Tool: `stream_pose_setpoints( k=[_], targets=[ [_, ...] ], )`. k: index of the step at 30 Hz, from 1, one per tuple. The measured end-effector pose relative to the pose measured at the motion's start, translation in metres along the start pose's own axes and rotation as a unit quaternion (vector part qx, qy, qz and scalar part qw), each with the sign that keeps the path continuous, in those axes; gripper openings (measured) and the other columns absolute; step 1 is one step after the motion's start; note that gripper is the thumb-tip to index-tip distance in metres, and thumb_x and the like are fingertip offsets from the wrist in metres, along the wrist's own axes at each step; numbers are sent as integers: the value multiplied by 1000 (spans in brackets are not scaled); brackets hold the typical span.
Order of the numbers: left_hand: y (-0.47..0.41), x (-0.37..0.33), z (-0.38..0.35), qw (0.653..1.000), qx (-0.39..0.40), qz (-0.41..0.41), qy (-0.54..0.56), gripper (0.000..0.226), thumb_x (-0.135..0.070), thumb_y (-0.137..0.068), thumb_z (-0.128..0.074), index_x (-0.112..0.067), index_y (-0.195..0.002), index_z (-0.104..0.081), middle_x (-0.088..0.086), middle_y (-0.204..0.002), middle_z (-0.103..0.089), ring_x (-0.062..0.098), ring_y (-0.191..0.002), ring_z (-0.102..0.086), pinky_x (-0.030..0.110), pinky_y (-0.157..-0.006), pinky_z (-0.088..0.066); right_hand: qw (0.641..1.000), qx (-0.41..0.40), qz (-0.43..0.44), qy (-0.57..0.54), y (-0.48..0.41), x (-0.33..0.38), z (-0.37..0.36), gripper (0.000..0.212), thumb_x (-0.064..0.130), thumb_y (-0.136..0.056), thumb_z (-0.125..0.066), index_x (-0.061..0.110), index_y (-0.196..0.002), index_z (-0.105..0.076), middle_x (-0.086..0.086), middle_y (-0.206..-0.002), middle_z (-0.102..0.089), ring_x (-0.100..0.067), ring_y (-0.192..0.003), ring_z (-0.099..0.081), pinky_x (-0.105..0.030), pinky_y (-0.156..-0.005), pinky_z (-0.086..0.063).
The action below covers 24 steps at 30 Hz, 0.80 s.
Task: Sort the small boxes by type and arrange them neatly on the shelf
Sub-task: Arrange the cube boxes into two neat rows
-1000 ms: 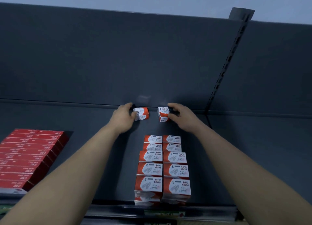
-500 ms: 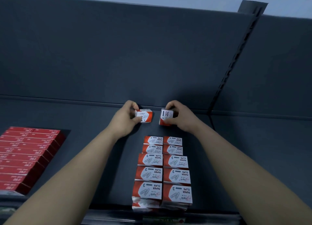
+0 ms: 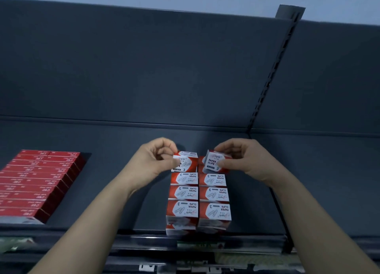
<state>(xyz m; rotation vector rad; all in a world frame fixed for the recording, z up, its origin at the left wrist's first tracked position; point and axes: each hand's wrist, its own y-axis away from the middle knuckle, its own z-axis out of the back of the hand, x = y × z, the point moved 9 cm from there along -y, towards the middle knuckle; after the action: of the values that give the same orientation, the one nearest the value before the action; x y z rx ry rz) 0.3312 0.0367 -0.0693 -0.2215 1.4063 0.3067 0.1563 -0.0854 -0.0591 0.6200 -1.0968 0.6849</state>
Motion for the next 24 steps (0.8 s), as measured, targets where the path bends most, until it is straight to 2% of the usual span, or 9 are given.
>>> stream_pose_setpoints(
  k=[2, 6, 10, 14, 18, 22, 24],
  targets=[
    [5, 2, -3, 1000, 8, 4, -4, 15, 2, -80, -70, -5, -88, -60, 16, -82, -63, 26, -79, -62, 38, -80, -52, 1000, -1, 0, 16, 6, -1, -6, 25, 6, -78, -75, 15, -100, -68, 1, -96, -74, -11, -92, -69, -19, -74, -56],
    [12, 1, -5, 1000, 13, -1, -9, 14, -2, -81, -70, -2, -90, -60, 17, -85, -65, 24, -81, -64, 29, -79, -53, 999, 4, 4, 49, 15, 2, -14, 16, 15, -85, -70, 17, -101, -71, 6, -97, -74, -5, -92, -68, -18, -78, -54],
    [18, 6, -6, 1000, 17, 9, -11, 15, -14, -82, -70, -3, -90, -63, 22, -93, -68, 22, -87, -65, 36, -90, -50, 998, -3, 1, 62, 18, 1, -15, 14, 14, -90, -63, 18, -100, -72, 6, -100, -74, -6, -95, -67, -24, -86, -53],
    [18, 10, -7, 1000, 16, 9, -16, 11, -18, -84, -69, -9, -87, -64, 24, -94, -68, 24, -88, -66, 40, -92, -49, 998, -12, -4, 64, 16, -1, -18, 15, 13, -91, -61, 16, -102, -71, 5, -99, -73, -5, -94, -68, -21, -84, -51],
    [17, 11, -6, 1000, 12, 9, -11, 14, -21, -86, -66, -7, -89, -62, 15, -90, -72, 18, -86, -69, 35, -90, -50, 998, -18, -12, 51, 16, -5, -17, 15, 16, -93, -60, 18, -102, -71, 5, -97, -74, -6, -93, -67, -20, -81, -50],
    [15, 13, 1, 1000, -10, 12, -9, 18, -23, -91, -59, -5, -93, -62, 14, -94, -73, 20, -92, -69, 30, -91, -49, 995, -94, 9, 24, 14, -10, 2, 17, 16, -94, -57, 22, -103, -71, 9, -101, -72, -9, -98, -65, -25, -86, -51],
    [12, 13, 7, 999, -31, 8, -6, 16, -20, -93, -57, -6, -93, -63, 14, -96, -72, 13, -88, -68, 23, -86, -49, 992, -126, 0, 9, 9, -19, 10, 19, 16, -95, -56, 22, -106, -70, 9, -105, -71, -12, -101, -64, -29, -89, -52]
  ],
)
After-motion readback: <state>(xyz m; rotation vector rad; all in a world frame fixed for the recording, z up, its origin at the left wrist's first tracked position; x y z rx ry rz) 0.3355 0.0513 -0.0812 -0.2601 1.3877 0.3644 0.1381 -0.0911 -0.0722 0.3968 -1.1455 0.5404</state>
